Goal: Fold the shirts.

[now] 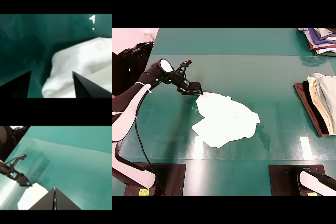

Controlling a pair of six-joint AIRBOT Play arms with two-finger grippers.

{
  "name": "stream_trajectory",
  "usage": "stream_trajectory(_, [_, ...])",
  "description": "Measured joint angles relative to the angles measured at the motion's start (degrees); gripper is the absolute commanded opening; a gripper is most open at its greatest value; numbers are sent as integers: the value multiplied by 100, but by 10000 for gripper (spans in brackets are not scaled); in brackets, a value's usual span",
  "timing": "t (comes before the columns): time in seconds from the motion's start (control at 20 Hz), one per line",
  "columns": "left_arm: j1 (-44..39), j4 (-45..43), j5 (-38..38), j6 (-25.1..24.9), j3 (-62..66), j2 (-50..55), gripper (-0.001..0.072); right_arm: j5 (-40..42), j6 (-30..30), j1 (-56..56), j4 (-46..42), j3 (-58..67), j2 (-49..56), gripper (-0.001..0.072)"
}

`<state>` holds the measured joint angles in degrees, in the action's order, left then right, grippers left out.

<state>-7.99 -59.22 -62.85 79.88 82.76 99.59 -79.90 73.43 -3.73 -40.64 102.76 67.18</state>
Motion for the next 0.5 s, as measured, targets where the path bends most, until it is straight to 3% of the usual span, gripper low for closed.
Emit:
stream_trajectory(0.2, [-131, 382, 79, -302, -13, 129, 602, -48, 2, 0, 0, -2, 0, 13])
stream_trajectory(0.25, [-197, 420, 94, -361, -17, 142, 375, -57, 2, 0, 0, -2, 0, 13])
stream_trajectory(0.3, [-245, 413, 118, -402, -20, 160, 24, -90, 2, 0, -4, -2, 0, 13])
stream_trajectory(0.5, [-249, 420, -57, -481, 133, 146, 23, -317, 192, 4, -352, -72, -13, 13])
